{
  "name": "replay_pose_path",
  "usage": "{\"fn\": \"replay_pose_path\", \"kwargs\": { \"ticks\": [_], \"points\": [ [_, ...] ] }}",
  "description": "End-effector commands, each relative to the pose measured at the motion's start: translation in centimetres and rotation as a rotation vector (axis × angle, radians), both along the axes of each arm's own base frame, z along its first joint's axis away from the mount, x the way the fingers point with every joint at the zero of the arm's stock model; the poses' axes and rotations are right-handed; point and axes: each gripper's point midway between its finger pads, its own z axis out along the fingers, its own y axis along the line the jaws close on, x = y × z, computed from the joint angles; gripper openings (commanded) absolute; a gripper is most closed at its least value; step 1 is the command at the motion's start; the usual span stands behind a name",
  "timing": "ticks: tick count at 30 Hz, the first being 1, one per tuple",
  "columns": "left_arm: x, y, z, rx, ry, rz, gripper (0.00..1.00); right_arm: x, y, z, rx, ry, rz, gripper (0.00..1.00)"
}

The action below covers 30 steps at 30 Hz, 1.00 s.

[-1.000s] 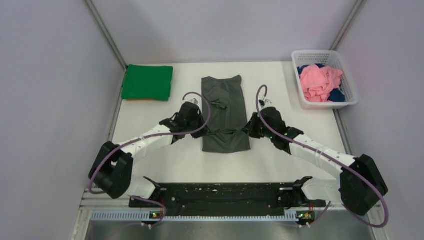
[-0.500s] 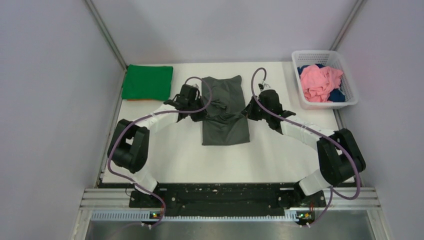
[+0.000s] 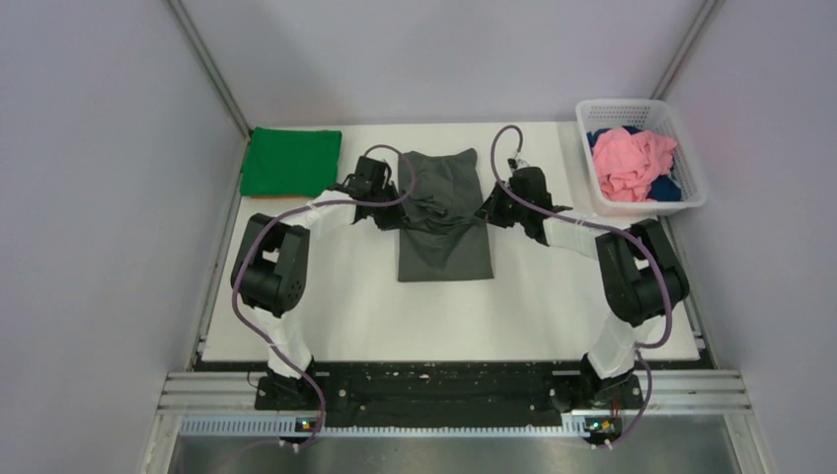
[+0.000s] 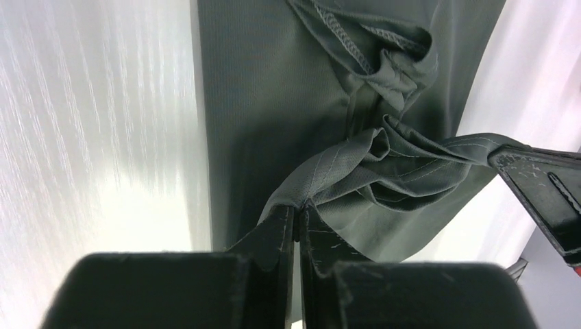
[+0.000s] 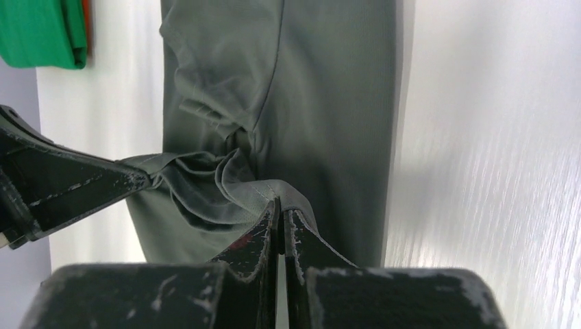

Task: Fold and stack the t-shirts
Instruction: Fold the folded rectangular tshirt in 1/3 of the way, then grab one side of the 2/3 rectangular tshirt with both arms

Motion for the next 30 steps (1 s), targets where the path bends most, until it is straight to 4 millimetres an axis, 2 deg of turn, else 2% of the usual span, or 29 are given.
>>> {"fn": "replay_pose_path", "kwargs": {
  "ticks": [1,2,3,4,5,7,8,10,11,14,19,21,24,27,28,30],
  "points": [
    [2.9,-0.5,2.1,-0.050,-0.073,-0.020,0.13,3.5,0.7,2.4,0.053,-0.086,0.002,0.07],
    [3.3,-0.5,2.5,-0.059,-0.081,-0.022,0.26,4.0,0.5,2.6,0.047,-0.088,-0.009,0.18],
    [3.7,-0.6,3.1,-0.066,-0.087,-0.024,0.38,4.3,0.3,2.7,0.041,-0.088,-0.017,0.36],
    [3.9,-0.6,3.7,-0.071,-0.090,-0.023,0.48,4.4,0.1,2.9,0.034,-0.091,-0.026,0.49],
    [3.9,-0.5,4.3,-0.073,-0.089,-0.020,0.58,4.5,-0.1,3.3,0.025,-0.097,-0.033,0.59],
    [3.7,-0.1,5.8,-0.073,-0.123,-0.009,0.96,4.2,-0.6,4.0,0.011,-0.111,-0.038,0.80],
    [3.3,0.1,6.2,-0.075,-0.142,-0.004,0.98,3.8,-0.7,4.2,0.005,-0.117,-0.036,0.89],
    [2.0,0.6,7.2,-0.080,-0.169,-0.002,0.99,2.7,-1.1,4.7,0.004,-0.127,-0.031,0.98],
    [1.2,0.9,7.1,-0.081,-0.163,0.000,0.99,2.0,-1.3,4.8,0.003,-0.128,-0.029,0.99],
    [-2.2,1.5,5.2,-0.078,-0.115,-0.002,0.99,-0.9,-2.0,4.4,0.005,-0.110,-0.008,0.99],
    [-8.0,1.8,1.8,-0.053,-0.031,-0.018,0.99,-7.2,-3.2,1.6,0.013,-0.019,0.024,0.99],
    [-9.7,1.9,0.5,-0.044,0.003,-0.021,0.99,-9.2,-3.6,0.7,0.029,0.019,0.021,0.99],
    [-11.1,2.2,-1.1,-0.033,0.034,-0.007,0.97,-11.2,-3.8,-0.3,0.055,0.053,0.015,0.99],
    [-11.7,1.9,-2.1,-0.056,0.056,-0.002,0.89,-12.1,-4.0,-1.0,0.046,0.071,0.020,0.99],
    [-11.9,1.7,-2.4,-0.061,0.065,-0.006,0.84,-12.3,-4.0,-1.1,0.044,0.074,0.024,0.99],
    [-12.5,1.3,-3.2,-0.053,0.089,-0.018,0.67,-12.4,-4.0,-1.3,0.041,0.076,0.026,0.98]
  ]
}}
